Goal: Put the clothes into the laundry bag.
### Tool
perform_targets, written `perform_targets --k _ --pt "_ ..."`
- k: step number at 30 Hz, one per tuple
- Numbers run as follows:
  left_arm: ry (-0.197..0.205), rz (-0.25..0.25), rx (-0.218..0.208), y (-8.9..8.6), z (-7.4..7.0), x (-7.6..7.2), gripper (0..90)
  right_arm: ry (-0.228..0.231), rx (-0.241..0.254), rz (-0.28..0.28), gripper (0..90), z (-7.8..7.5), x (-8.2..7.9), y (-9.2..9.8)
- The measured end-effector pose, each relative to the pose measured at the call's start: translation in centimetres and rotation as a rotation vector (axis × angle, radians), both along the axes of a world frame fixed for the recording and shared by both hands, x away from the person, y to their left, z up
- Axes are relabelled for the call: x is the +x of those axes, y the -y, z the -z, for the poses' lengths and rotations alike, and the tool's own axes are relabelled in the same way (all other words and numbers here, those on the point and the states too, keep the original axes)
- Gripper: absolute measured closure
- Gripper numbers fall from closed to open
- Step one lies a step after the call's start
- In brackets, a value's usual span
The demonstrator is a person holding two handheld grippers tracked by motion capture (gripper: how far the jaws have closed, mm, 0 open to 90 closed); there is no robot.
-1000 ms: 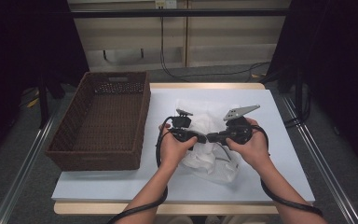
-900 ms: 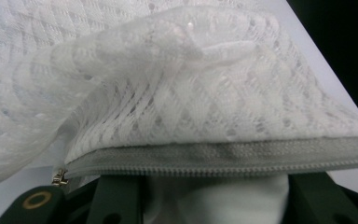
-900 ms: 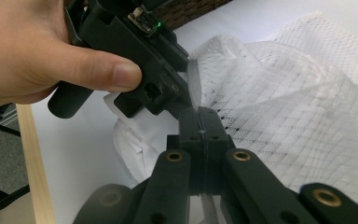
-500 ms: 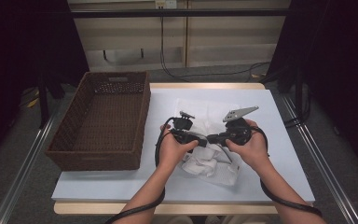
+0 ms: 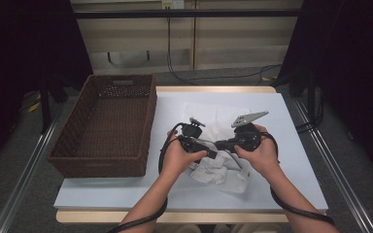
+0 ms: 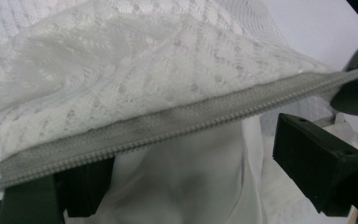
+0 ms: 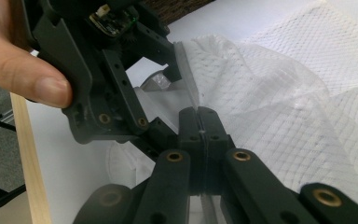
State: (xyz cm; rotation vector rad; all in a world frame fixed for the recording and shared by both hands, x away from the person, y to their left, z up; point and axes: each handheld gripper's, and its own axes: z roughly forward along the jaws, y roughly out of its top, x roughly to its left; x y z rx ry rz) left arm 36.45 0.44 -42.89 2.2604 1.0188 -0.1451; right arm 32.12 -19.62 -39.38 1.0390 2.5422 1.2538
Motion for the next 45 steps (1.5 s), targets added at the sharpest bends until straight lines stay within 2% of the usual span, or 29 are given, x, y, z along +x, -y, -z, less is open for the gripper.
perform_targets --k 1,3,6,14,16,19,21,28,31,36,39,45 --pt "0.008 -0.005 0.014 -0.1 -0.1 -0.1 12.9 0.002 0.001 -0.001 90.0 0.0 0.0 0.0" --pt "0.021 -0.007 0.011 -0.1 -0.3 -0.2 12.2 -0.001 0.001 0.002 90.0 0.0 0.0 0.0" --pt "0.01 -0.007 0.013 -0.3 -0.1 -0.4 12.3 -0.001 0.003 0.002 90.0 0.0 0.1 0.1" --pt "0.032 0.013 0.021 -1.0 -0.2 -1.2 9.5 -0.001 0.0 -0.002 90.0 0.2 0.1 -0.1" --pt "0.035 0.006 0.013 -1.2 -0.3 -1.3 9.4 0.0 0.0 -0.004 90.0 0.2 0.1 -0.1" --pt "0.026 -0.017 0.031 -1.3 -0.4 -1.5 6.4 0.002 0.0 -0.003 90.0 0.2 0.1 -0.2" --pt "0.037 0.001 0.039 -1.5 -0.5 -1.7 6.0 0.002 0.0 -0.002 90.0 0.2 0.1 -0.3" --pt "0.025 -0.002 0.053 -1.2 0.4 -2.3 6.4 -0.006 -0.002 0.002 90.0 0.2 0.0 -0.3" --pt "0.019 0.009 0.071 -1.1 0.9 -2.5 9.5 -0.006 -0.005 -0.001 90.0 0.3 0.0 -0.3" --pt "-0.009 0.019 0.067 -0.7 1.9 -2.9 19.0 -0.014 -0.004 0.001 90.0 0.4 0.0 -0.4" --pt "-0.023 0.041 0.08 -0.5 2.4 -2.9 23.5 -0.014 -0.005 -0.003 90.0 0.5 0.0 -0.4" --pt "-0.007 0.042 0.108 -0.2 2.8 -3.0 30.3 -0.013 -0.005 -0.003 90.0 0.5 0.1 -0.5"
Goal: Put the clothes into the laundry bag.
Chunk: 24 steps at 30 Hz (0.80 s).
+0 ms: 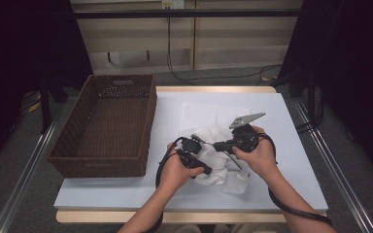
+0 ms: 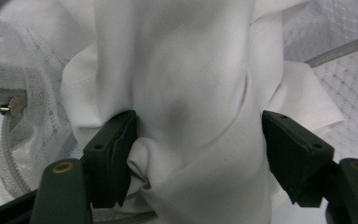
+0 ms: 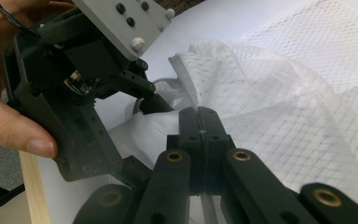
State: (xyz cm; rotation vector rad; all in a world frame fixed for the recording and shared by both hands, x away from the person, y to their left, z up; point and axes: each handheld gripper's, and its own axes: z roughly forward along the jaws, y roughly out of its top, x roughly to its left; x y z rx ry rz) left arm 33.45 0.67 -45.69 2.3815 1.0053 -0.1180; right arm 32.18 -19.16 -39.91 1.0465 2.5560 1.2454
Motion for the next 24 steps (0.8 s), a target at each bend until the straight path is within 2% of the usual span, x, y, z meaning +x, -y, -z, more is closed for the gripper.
perform_targets --k 3,5,8,10,11,14,18,24 --pt "0.022 -0.009 0.001 0.1 0.1 -0.2 33.7 -0.002 0.002 -0.002 90.0 0.2 0.0 -0.1" --pt "0.036 -0.001 0.025 0.0 0.0 -0.2 37.9 -0.007 0.0 0.003 90.0 0.3 0.0 -0.1" --pt "0.054 -0.006 0.033 0.0 0.0 -0.4 44.2 -0.012 0.007 0.004 90.0 0.4 -0.1 0.0" --pt "0.086 0.015 0.065 0.2 0.0 -0.6 48.0 -0.012 0.009 0.004 90.0 0.4 -0.1 0.0" --pt "0.087 0.015 0.075 0.3 -0.1 -0.7 50.6 -0.01 0.006 0.008 90.0 0.3 -0.1 0.1" --pt "0.08 0.021 0.097 0.5 -0.3 -0.6 55.6 -0.004 0.019 0.01 90.0 0.3 -0.2 0.2" --pt "0.056 0.017 0.101 0.8 -0.5 -0.6 63.4 0.003 0.018 0.009 90.0 0.4 -0.5 0.3" --pt "-0.002 -0.01 0.039 0.3 -1.1 -0.3 68.0 0.008 0.039 0.014 90.0 0.4 -0.6 0.8"
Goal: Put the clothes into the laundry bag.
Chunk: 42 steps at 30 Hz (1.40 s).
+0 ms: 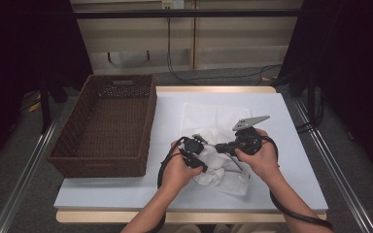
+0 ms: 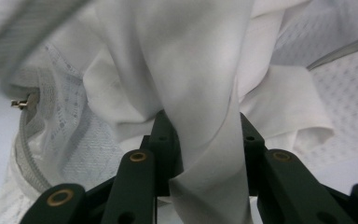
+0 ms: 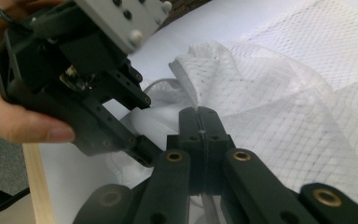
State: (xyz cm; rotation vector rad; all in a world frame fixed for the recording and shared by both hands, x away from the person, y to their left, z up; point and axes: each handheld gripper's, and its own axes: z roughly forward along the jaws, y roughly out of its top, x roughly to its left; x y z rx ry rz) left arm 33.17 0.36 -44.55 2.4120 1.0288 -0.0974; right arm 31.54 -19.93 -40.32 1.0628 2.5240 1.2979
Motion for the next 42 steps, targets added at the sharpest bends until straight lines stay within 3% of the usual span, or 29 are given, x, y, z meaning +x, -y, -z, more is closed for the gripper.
perform_targets --k 6,8,11,19,36,42 --pt "-0.033 -0.013 -0.044 -0.5 -0.9 -0.2 68.6 -0.022 0.037 -0.011 90.0 0.4 0.0 0.5" --pt "-0.038 -0.004 -0.038 -0.7 -1.2 -0.1 68.6 -0.016 0.035 -0.009 90.0 0.4 -0.1 0.6" --pt "-0.05 -0.024 -0.072 -1.0 -1.6 -0.2 68.7 -0.015 0.038 -0.011 90.0 0.4 -0.2 0.6" --pt "-0.054 -0.011 -0.104 -0.9 -2.5 -0.6 69.0 0.016 0.04 -0.021 90.0 0.0 -0.6 0.8" --pt "-0.065 -0.061 -0.171 -0.6 -2.1 -0.3 69.4 0.02 0.03 -0.036 90.0 0.1 -0.8 0.7" --pt "-0.065 -0.082 -0.174 -0.7 -2.4 -0.2 69.5 0.019 0.033 -0.042 90.0 0.1 -0.9 0.6"
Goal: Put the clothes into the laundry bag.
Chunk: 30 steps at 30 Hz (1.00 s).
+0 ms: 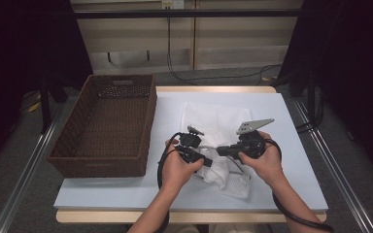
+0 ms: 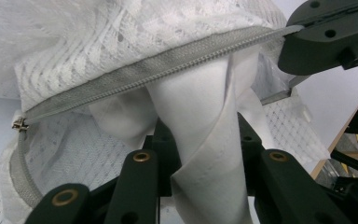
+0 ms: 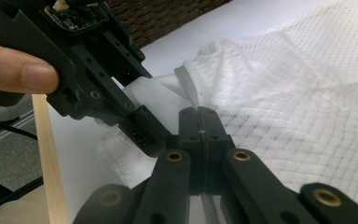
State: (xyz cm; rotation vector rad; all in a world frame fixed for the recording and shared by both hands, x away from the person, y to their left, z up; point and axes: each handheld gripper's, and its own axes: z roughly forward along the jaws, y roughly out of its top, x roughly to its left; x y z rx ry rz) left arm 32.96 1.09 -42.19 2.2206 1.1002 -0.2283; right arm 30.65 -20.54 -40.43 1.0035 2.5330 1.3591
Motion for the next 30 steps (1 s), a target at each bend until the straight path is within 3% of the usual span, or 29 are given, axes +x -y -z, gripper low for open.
perform_targets --k 6,11,15,18,26,28,30 --pt "0.004 -0.014 0.004 -0.4 0.0 0.3 69.6 0.002 0.007 0.0 90.0 -0.2 0.0 0.1" --pt "-0.007 -0.003 -0.044 0.3 -0.4 0.0 69.9 0.007 0.01 0.002 90.0 -0.3 0.0 0.1" --pt "-0.005 0.016 -0.047 0.7 -0.5 0.1 69.8 0.006 0.014 -0.005 90.0 -0.4 0.1 0.0" --pt "-0.003 -0.005 -0.062 0.8 -0.5 0.2 69.9 0.008 0.015 -0.001 90.0 -0.4 0.1 0.0" --pt "0.008 -0.02 -0.063 0.7 -0.2 0.6 69.8 0.012 0.012 -0.005 90.0 -0.5 0.1 -0.1" --pt "0.005 -0.043 -0.072 0.7 -0.1 0.6 69.8 0.013 0.015 -0.006 90.0 -0.5 0.0 -0.1" --pt "0.016 -0.032 -0.058 0.3 -0.1 0.8 69.8 0.014 0.018 -0.008 90.0 -0.5 0.1 -0.1"
